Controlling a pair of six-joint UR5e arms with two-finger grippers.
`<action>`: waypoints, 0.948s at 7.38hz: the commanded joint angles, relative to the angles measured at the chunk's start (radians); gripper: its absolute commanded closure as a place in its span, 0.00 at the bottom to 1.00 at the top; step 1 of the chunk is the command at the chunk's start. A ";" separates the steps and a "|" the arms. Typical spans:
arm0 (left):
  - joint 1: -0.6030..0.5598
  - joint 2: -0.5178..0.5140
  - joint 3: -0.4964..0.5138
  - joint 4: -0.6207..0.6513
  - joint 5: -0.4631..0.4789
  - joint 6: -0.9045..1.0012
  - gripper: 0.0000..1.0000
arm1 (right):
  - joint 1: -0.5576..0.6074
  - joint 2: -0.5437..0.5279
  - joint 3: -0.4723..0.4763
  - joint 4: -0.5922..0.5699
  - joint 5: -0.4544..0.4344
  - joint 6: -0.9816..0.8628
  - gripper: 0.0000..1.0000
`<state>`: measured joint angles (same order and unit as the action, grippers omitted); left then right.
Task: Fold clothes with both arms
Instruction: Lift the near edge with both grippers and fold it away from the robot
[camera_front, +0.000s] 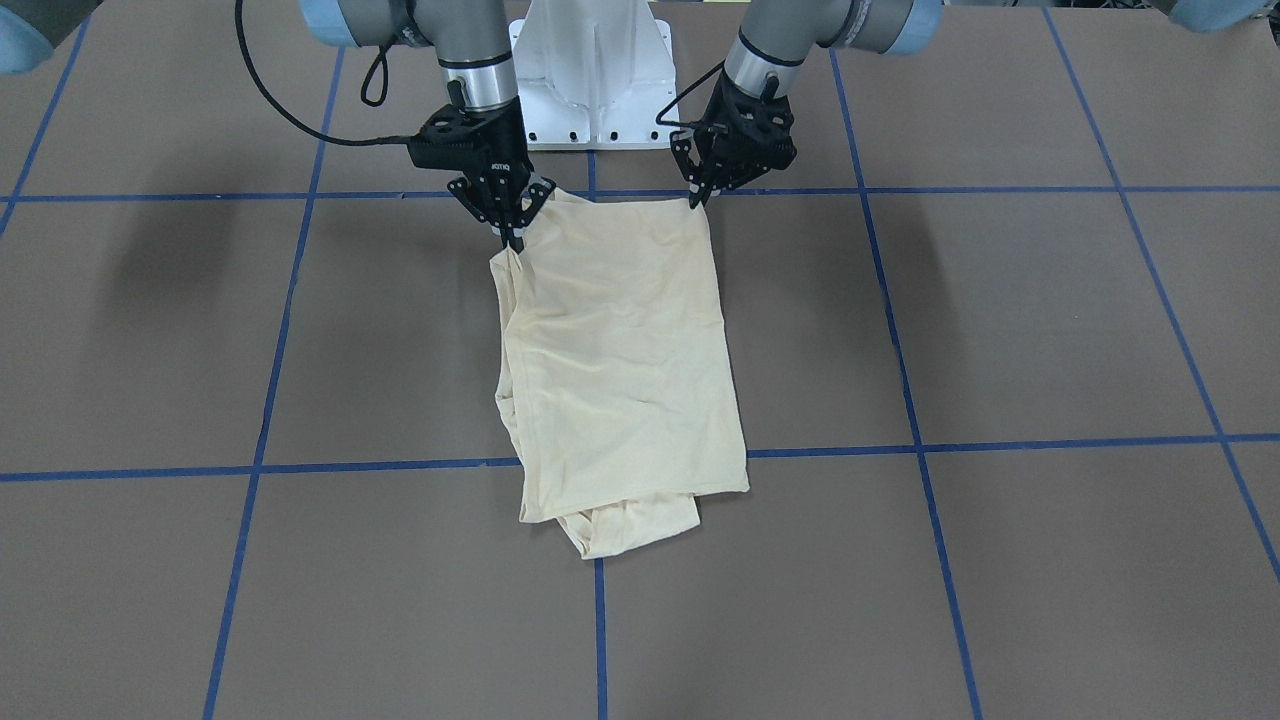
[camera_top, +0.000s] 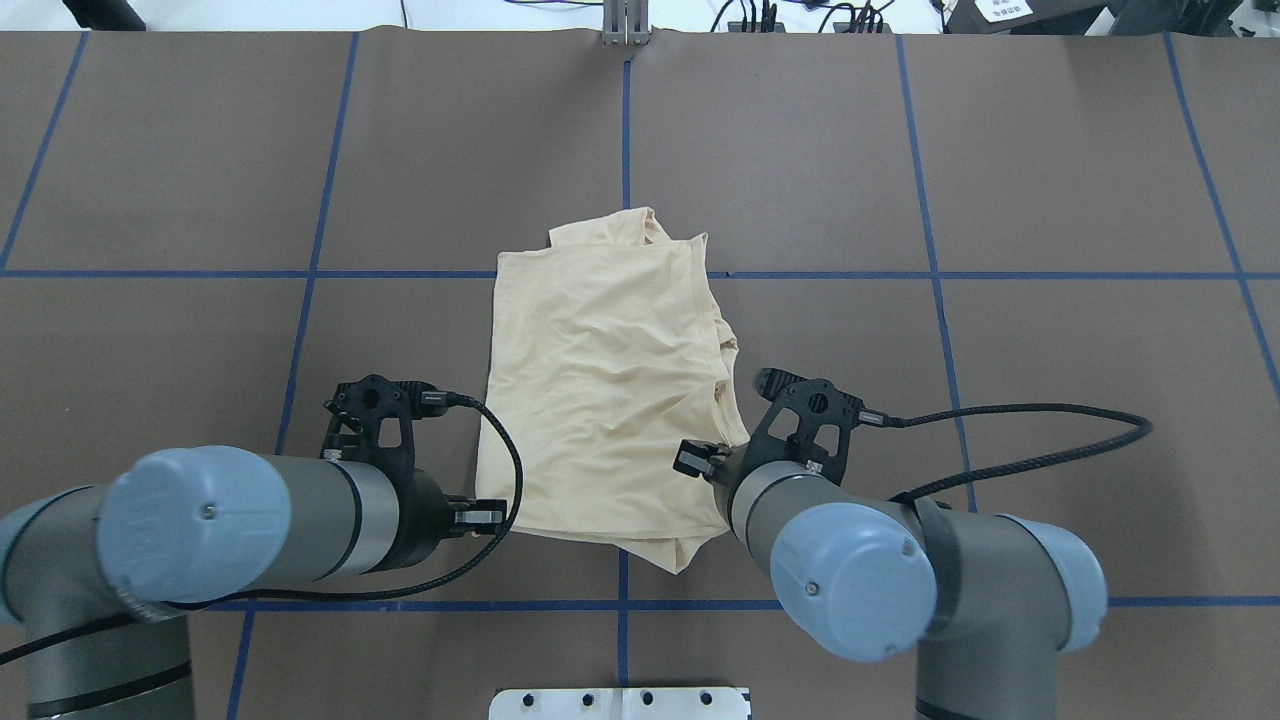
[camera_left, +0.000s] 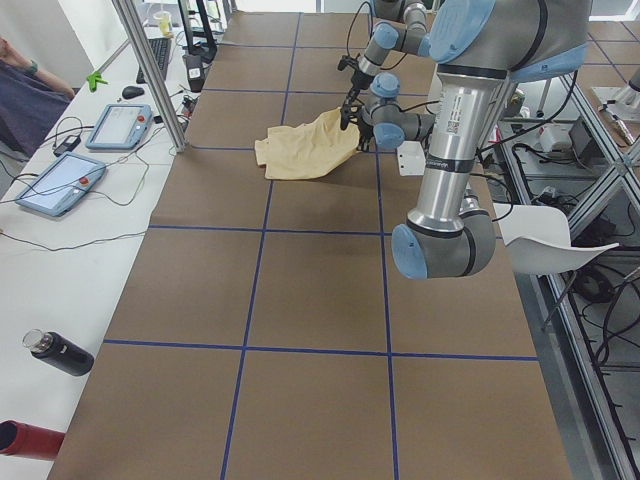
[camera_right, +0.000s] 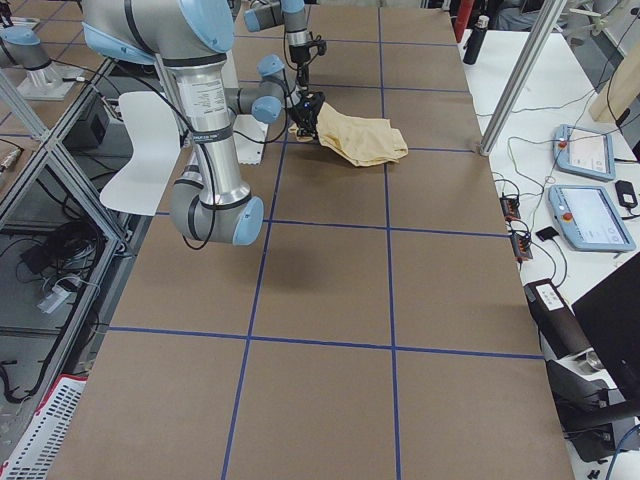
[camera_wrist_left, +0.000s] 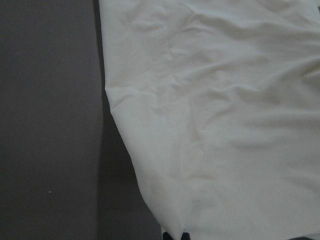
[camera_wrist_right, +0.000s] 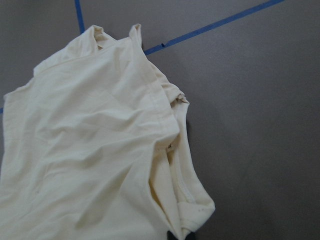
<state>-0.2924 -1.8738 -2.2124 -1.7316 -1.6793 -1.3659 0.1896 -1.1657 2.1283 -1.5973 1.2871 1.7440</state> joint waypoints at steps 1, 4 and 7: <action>0.009 -0.024 -0.206 0.238 -0.062 -0.004 1.00 | -0.045 -0.009 0.178 -0.157 0.000 0.002 1.00; -0.025 -0.177 0.048 0.277 -0.042 0.054 1.00 | 0.020 0.032 0.017 -0.129 0.001 -0.035 1.00; -0.161 -0.250 0.214 0.247 -0.033 0.180 1.00 | 0.140 0.083 -0.198 0.029 0.001 -0.125 1.00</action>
<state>-0.3946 -2.0806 -2.0804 -1.4736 -1.7140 -1.2464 0.2799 -1.1010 2.0167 -1.6314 1.2874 1.6570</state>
